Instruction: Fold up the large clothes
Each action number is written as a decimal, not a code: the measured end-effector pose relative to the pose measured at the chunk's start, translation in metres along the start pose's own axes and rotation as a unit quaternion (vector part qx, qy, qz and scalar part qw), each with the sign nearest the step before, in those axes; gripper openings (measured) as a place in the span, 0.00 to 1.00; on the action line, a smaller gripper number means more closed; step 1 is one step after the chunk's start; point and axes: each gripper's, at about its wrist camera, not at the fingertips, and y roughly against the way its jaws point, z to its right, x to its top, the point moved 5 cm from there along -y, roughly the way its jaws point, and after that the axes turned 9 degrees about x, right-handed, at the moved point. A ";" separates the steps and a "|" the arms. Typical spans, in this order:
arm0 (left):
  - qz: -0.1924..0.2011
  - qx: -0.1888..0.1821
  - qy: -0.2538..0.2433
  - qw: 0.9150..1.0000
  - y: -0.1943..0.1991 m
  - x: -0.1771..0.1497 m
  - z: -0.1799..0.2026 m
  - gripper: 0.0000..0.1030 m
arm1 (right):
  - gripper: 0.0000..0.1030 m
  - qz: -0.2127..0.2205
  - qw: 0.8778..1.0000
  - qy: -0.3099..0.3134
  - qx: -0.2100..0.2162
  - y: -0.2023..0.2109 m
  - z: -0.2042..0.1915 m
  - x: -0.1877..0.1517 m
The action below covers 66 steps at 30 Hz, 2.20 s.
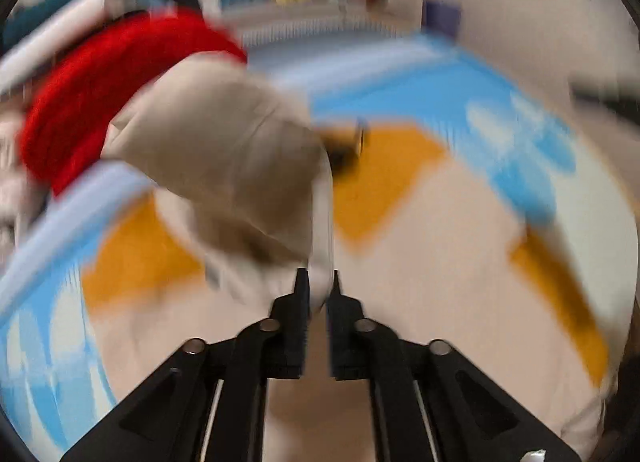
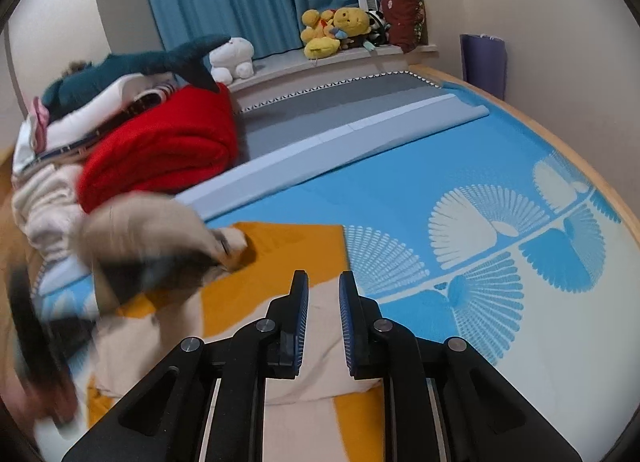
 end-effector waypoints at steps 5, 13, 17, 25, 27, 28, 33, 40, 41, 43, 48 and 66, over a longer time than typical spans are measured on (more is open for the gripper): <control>-0.038 0.009 0.108 0.993 0.033 -0.059 -0.027 0.12 | 0.22 -0.002 0.999 -0.018 0.026 0.008 -0.009 -0.001; -0.056 0.040 0.306 0.949 0.013 -0.065 -0.087 0.48 | 0.22 -0.025 0.998 -0.009 0.065 0.003 -0.032 -0.014; -0.074 0.029 0.372 0.925 -0.027 -0.076 -0.105 0.48 | 0.22 -0.058 0.994 -0.003 0.091 -0.012 -0.043 -0.026; -0.046 -0.009 0.384 0.922 -0.062 -0.066 -0.110 0.45 | 0.22 -0.102 0.987 0.007 0.127 -0.039 -0.057 -0.041; -0.042 -0.016 0.382 0.923 -0.066 -0.065 -0.111 0.18 | 0.22 -0.113 0.985 0.001 0.130 -0.047 -0.056 -0.044; -0.038 -0.022 0.378 0.925 -0.064 -0.062 -0.111 0.00 | 0.22 -0.120 0.984 -0.007 0.133 -0.052 -0.056 -0.047; 0.096 -0.027 0.327 0.940 0.019 -0.007 -0.105 0.00 | 0.22 -0.129 0.979 -0.042 0.150 -0.067 -0.057 -0.049; 0.060 -0.150 0.120 0.980 0.040 0.003 0.034 0.06 | 0.33 -0.124 0.972 -0.073 0.186 -0.078 -0.068 -0.050; 0.017 -0.136 0.080 0.987 0.023 -0.007 0.053 0.09 | 0.40 -0.128 0.970 -0.081 0.191 -0.082 -0.069 -0.053; -0.093 -0.098 0.028 0.990 -0.019 -0.038 0.073 0.10 | 0.45 -0.140 0.966 -0.089 0.196 -0.089 -0.071 -0.058; -0.077 -0.125 0.181 0.972 -0.004 -0.035 0.006 0.16 | 0.47 -0.178 0.960 -0.094 0.195 -0.108 -0.079 -0.077; -0.163 -0.125 0.471 0.858 -0.064 -0.093 -0.078 0.36 | 0.34 -0.228 0.962 0.080 0.128 -0.158 -0.150 -0.139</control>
